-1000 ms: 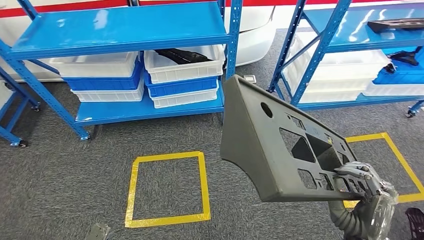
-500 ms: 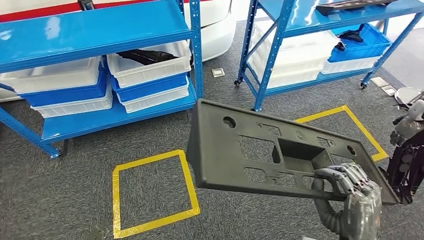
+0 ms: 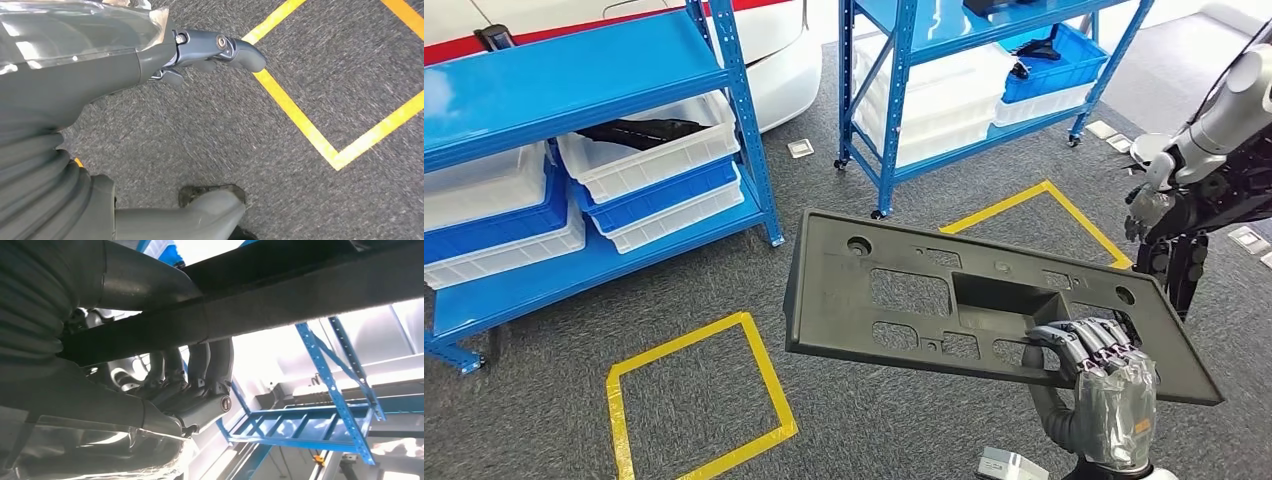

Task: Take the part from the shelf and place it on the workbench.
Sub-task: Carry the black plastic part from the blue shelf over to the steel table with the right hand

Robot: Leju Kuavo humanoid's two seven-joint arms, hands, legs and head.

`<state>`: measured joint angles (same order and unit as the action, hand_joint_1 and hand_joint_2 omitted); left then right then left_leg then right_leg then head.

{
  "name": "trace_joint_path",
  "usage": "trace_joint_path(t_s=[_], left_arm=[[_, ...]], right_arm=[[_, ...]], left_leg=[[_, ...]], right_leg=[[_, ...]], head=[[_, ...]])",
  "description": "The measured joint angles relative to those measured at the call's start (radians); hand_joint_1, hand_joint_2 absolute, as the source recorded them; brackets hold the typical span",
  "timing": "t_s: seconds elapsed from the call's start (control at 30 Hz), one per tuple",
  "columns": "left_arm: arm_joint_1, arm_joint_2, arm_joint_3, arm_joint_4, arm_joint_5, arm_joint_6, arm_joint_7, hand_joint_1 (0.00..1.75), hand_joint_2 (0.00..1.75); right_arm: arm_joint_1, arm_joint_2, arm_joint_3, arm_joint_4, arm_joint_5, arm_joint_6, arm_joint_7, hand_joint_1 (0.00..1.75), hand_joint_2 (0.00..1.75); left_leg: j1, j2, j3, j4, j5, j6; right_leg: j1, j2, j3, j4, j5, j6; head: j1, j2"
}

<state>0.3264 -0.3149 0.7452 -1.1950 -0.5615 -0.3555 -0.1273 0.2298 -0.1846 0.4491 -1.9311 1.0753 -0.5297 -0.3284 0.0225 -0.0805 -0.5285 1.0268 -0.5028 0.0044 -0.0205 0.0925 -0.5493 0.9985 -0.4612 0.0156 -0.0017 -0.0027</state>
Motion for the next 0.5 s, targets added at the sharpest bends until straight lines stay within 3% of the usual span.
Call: trace_joint_path(t_s=[0.03, 0.1, 0.13, 0.2, 0.27, 0.33, 0.37, 0.43, 0.5], left_arm=[[0.0, -0.004, 0.009, -0.004, -0.001, 0.0, 0.0, 0.0, 1.75], [-0.002, -0.012, 0.021, -0.012, -0.001, -0.001, -0.001, 0.0, 1.75], [-0.004, -0.015, 0.025, -0.016, -0.001, -0.001, -0.001, 0.0, 1.75], [-0.006, -0.021, 0.032, -0.022, -0.001, -0.002, -0.002, 0.0, 1.75], [-0.006, -0.026, 0.037, -0.024, -0.001, -0.003, -0.002, 0.0, 1.75], [-0.006, -0.029, 0.042, -0.024, -0.001, -0.003, -0.002, 0.0, 1.75], [-0.006, -0.03, 0.043, -0.024, -0.001, -0.003, -0.002, 0.0, 1.75], [-0.007, -0.032, 0.045, -0.024, -0.001, -0.003, -0.002, 0.0, 1.75], [-0.008, -0.033, 0.048, -0.026, -0.001, -0.003, -0.002, 0.0, 1.75]], right_arm=[[-0.002, 0.001, 0.0, 0.0, 0.001, 0.0, 0.0, 1.75, 1.75], [-0.002, 0.002, 0.002, 0.001, 0.002, 0.0, 0.001, 1.75, 1.75], [-0.002, 0.002, 0.002, 0.002, 0.002, 0.0, 0.001, 1.75, 1.75], [-0.005, 0.002, 0.003, 0.002, 0.002, 0.0, 0.001, 1.75, 1.75], [-0.009, 0.002, 0.005, 0.004, 0.002, 0.0, 0.001, 1.75, 1.75], [-0.008, 0.003, 0.006, 0.007, 0.002, 0.001, 0.001, 1.75, 1.75], [-0.008, 0.003, 0.006, 0.008, 0.002, 0.001, 0.001, 1.75, 1.75], [-0.008, 0.003, 0.007, 0.01, 0.002, 0.001, 0.001, 1.75, 1.75], [-0.009, 0.003, 0.009, 0.01, 0.002, 0.001, 0.001, 1.75, 1.75]], left_leg=[[-0.001, -0.009, 0.003, -0.013, -0.001, 0.002], [-0.004, 0.013, 0.001, -0.019, 0.004, 0.014], [-0.005, 0.025, 0.0, -0.024, 0.009, 0.022], [-0.003, 0.054, -0.001, -0.034, 0.018, 0.037], [-0.007, 0.084, -0.005, -0.034, 0.019, 0.043], [-0.01, 0.114, -0.006, -0.034, 0.019, 0.043], [-0.01, 0.128, -0.006, -0.034, 0.019, 0.042], [-0.011, 0.151, -0.002, -0.033, 0.018, 0.038], [-0.016, 0.168, 0.002, -0.032, 0.013, 0.027]], right_leg=[[0.001, 0.011, -0.008, 0.002, 0.003, 0.007], [-0.001, 0.031, -0.026, 0.003, 0.01, 0.022], [-0.001, 0.022, -0.036, 0.011, 0.007, 0.027], [0.001, -0.027, -0.074, 0.081, -0.031, 0.027], [0.001, -0.071, -0.135, 0.211, -0.09, 0.025], [-0.001, -0.081, -0.162, 0.283, -0.111, 0.034], [-0.003, -0.086, -0.145, 0.261, -0.1, 0.042], [-0.007, -0.12, -0.063, 0.124, -0.054, 0.057], [-0.003, -0.155, -0.001, 0.016, -0.021, 0.053]], head=[[0.0, 0.0], [-0.001, 0.0], [0.0, 0.0], [0.006, 0.0], [0.012, 0.0], [0.013, 0.0], [0.013, 0.0], [0.013, 0.0], [0.01, 0.0]])
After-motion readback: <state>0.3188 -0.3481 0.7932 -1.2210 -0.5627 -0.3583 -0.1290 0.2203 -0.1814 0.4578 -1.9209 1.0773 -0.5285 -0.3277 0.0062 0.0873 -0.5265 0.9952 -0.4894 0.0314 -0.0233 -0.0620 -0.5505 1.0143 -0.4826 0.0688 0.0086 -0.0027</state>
